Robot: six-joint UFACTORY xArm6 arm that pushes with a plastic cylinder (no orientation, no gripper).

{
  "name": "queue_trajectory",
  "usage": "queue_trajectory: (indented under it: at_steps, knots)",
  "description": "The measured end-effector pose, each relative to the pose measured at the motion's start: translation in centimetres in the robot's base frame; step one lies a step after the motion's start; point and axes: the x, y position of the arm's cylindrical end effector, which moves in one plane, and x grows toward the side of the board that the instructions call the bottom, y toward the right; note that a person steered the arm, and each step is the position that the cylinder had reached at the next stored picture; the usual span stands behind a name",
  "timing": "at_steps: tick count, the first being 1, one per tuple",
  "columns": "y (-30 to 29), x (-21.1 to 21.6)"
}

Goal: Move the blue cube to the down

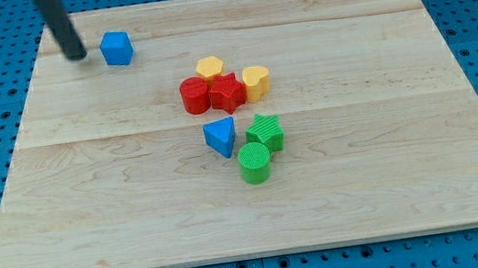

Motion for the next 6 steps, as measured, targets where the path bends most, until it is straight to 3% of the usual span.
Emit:
queue_trajectory:
  at_steps: [1,2,3,4,5,6]
  knots:
    - [6.3,0.1]
    - [3.6,7.2]
    - [4.2,5.2]
    - [-1.4,3.6]
    - [-2.3,6.8]
    - [7.6,11.5]
